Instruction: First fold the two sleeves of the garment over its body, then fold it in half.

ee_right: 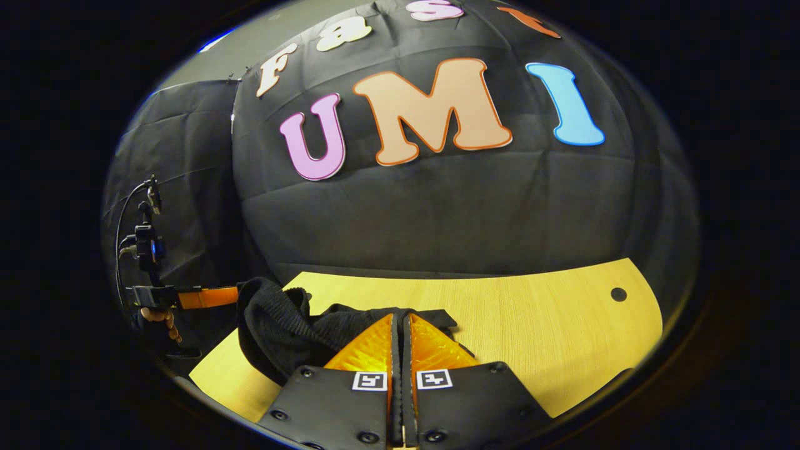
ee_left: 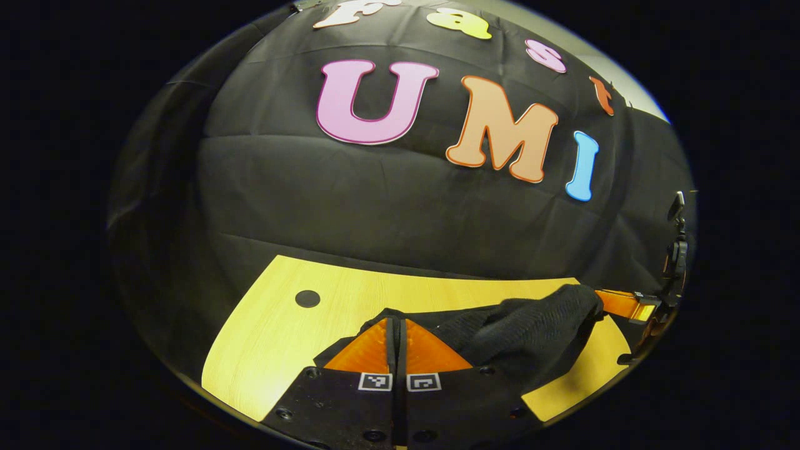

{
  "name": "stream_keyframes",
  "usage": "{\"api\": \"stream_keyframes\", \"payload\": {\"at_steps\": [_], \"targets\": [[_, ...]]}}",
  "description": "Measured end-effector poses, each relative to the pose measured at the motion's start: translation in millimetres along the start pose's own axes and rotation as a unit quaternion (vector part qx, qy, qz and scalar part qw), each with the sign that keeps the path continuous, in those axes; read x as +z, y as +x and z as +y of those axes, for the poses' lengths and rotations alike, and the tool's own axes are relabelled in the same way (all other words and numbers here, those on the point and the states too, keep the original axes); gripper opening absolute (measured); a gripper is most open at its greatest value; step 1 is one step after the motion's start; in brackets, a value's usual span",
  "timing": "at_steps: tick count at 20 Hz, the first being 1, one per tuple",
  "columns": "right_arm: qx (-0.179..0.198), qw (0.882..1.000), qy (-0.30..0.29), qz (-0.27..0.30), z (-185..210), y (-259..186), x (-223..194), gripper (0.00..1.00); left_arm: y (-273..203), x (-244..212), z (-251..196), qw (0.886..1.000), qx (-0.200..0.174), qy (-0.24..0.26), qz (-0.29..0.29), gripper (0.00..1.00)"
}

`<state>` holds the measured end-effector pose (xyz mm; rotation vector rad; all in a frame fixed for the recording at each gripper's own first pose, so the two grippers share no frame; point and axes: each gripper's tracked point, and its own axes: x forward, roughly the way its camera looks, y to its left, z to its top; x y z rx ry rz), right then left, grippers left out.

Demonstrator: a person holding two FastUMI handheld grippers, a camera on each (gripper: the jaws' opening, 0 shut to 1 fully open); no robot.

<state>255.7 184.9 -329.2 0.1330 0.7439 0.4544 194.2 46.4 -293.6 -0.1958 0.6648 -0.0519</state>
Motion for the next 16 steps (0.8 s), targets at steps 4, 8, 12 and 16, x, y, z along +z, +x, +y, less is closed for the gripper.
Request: {"api": "stream_keyframes", "payload": {"at_steps": [4,8,12,16], "targets": [[-0.004,1.0,0.013,0.02,-17,47,1,0.03,45,-4,8,1.0,0.015,-0.008,0.013,0.0],[-0.01,0.999,0.022,0.039,-30,83,-8,0.03,78,-18,7,0.999,0.027,0.021,0.033,0.0],[-0.011,0.999,0.023,0.042,-36,91,-12,0.03,89,-22,4,0.998,0.038,0.021,0.036,0.0],[-0.05,0.998,-0.012,0.02,-53,89,-5,0.67,85,1,25,0.996,0.09,0.028,-0.008,0.32]]}}
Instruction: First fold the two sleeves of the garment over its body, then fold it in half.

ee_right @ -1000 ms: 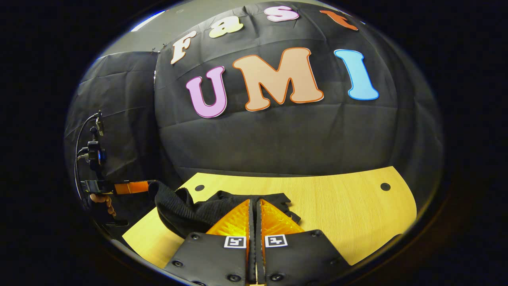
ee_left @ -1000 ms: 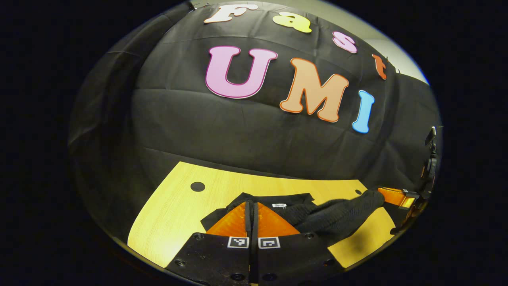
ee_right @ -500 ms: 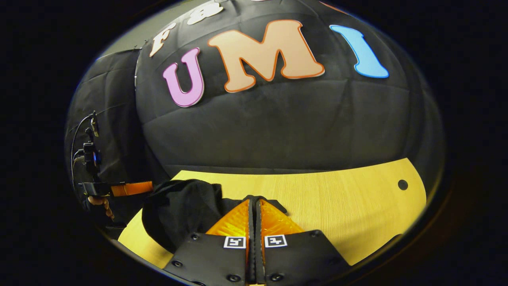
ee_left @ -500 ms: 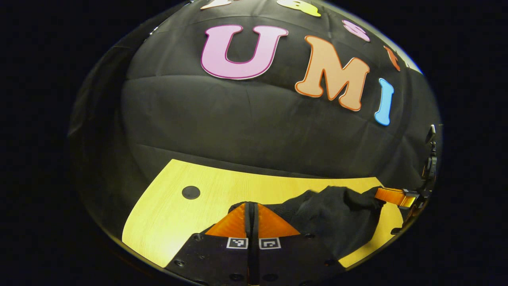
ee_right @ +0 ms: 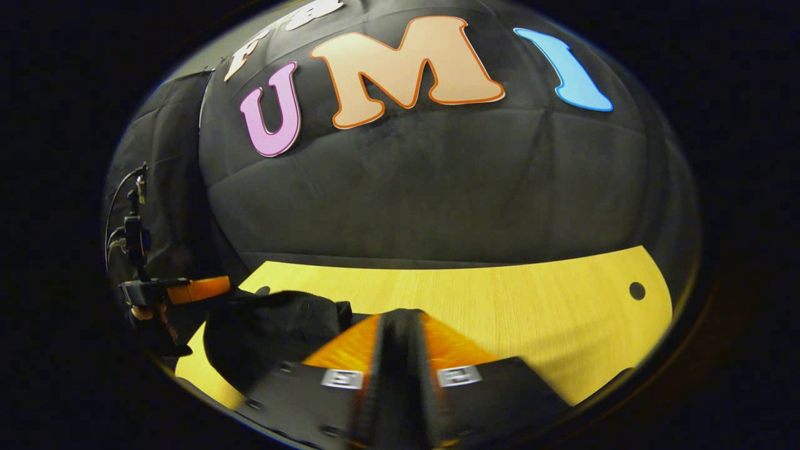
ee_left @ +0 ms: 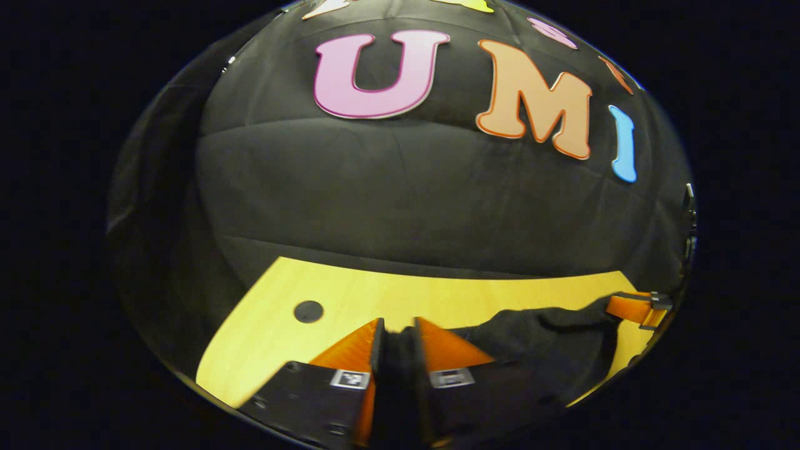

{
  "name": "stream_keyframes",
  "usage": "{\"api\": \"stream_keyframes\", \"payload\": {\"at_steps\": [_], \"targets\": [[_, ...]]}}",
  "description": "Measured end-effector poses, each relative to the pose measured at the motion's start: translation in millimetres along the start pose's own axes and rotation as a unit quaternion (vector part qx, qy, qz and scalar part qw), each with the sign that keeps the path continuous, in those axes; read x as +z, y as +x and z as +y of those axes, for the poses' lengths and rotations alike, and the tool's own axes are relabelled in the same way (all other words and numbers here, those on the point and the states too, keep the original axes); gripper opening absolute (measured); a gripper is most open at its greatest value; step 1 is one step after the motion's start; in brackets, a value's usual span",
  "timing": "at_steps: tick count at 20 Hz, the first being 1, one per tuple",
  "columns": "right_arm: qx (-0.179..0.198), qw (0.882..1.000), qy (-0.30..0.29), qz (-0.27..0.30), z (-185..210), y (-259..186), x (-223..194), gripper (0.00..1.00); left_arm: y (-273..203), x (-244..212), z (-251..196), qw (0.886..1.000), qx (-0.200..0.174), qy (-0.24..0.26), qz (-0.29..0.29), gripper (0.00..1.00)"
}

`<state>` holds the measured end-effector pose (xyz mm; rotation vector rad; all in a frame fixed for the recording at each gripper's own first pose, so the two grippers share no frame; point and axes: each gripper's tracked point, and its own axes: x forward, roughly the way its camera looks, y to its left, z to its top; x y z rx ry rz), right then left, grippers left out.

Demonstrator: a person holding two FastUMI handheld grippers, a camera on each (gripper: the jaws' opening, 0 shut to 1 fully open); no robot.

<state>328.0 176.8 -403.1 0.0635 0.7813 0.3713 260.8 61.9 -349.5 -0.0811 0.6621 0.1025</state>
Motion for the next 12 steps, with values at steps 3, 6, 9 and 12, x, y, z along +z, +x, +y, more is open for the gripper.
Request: {"api": "stream_keyframes", "payload": {"at_steps": [3,6,9,12], "targets": [[-0.018,0.999,-0.021,-0.041,-3,-14,22,0.98,-14,24,13,0.999,0.033,0.013,-0.037,0.89],[-0.022,0.998,-0.021,-0.056,2,-30,35,0.98,-31,48,13,0.997,0.038,0.017,-0.063,0.94],[-0.024,0.996,-0.019,-0.082,11,-71,46,0.99,-73,64,16,0.996,0.043,0.009,-0.08,0.94],[-0.029,0.99,-0.026,-0.133,30,-144,57,0.98,-143,96,14,0.987,0.034,0.008,-0.159,0.94]]}}
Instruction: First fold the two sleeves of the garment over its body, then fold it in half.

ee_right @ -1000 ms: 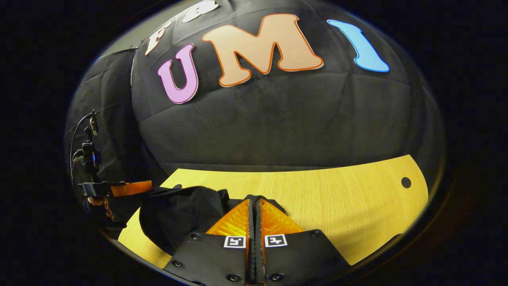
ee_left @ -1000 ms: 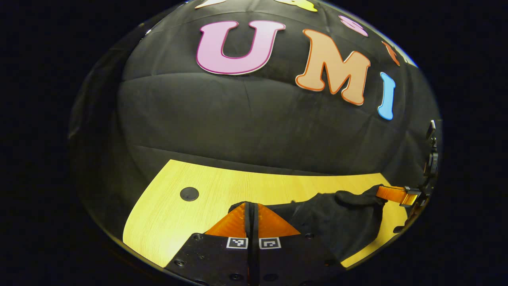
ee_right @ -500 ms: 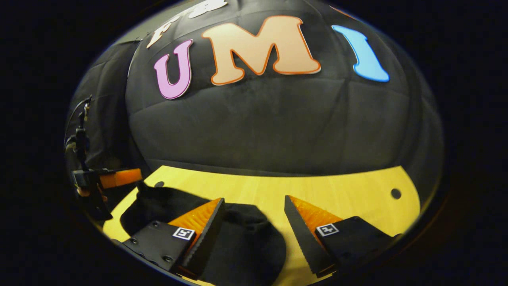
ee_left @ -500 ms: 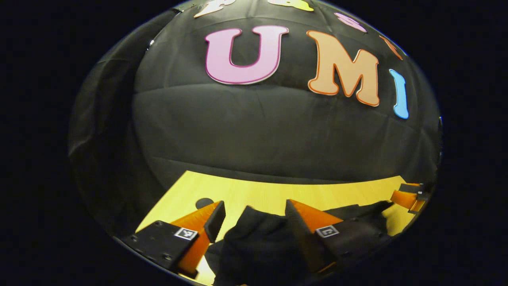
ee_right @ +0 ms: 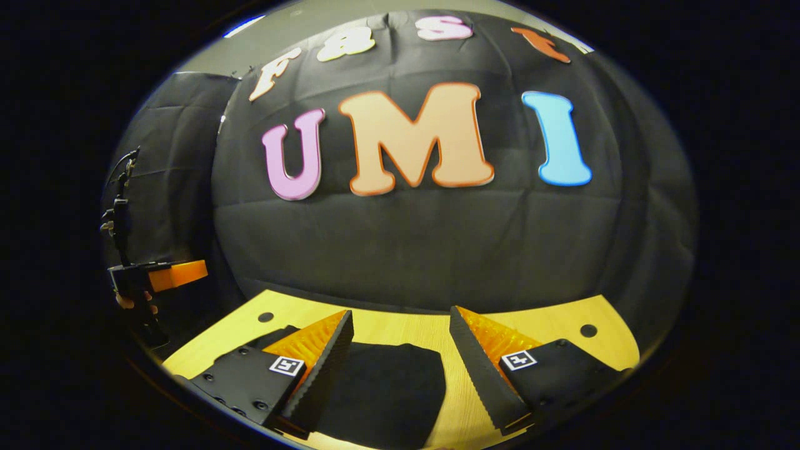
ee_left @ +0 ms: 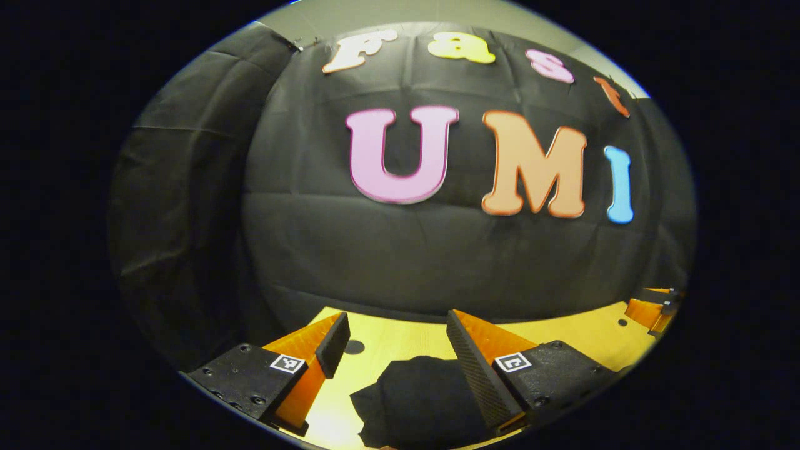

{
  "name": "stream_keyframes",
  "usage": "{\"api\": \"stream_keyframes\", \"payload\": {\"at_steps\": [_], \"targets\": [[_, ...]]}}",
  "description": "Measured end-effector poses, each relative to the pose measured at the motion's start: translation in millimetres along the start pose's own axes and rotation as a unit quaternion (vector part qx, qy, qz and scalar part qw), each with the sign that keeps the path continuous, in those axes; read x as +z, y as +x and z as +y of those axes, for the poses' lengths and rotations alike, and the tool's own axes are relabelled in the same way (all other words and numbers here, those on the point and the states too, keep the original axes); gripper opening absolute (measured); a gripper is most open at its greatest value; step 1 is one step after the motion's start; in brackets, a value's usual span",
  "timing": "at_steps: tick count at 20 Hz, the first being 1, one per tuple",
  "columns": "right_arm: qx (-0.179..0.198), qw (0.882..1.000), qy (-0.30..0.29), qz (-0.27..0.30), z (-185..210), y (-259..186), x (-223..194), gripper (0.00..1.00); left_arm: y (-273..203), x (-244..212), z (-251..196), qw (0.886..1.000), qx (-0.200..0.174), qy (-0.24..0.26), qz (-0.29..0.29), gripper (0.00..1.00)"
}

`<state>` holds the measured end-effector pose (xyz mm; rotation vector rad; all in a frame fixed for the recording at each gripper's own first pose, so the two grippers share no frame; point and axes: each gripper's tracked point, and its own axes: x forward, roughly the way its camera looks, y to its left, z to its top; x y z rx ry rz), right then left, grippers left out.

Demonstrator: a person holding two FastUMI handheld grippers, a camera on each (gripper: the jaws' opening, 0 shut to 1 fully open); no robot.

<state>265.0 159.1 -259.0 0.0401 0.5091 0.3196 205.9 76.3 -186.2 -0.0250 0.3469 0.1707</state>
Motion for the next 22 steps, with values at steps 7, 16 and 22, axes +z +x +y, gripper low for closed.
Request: {"api": "stream_keyframes", "payload": {"at_steps": [7,16,22], "targets": [[-0.019,0.997,-0.009,-0.076,48,-164,10,0.97,-133,48,26,0.997,-0.013,0.046,-0.058,0.93],[-0.038,0.994,0.011,-0.106,95,-290,-24,0.94,-274,43,56,0.99,-0.007,0.107,-0.096,0.93],[-0.039,0.993,0.004,-0.108,105,-316,-32,0.97,-294,47,54,0.991,-0.021,0.089,-0.098,0.9]]}}
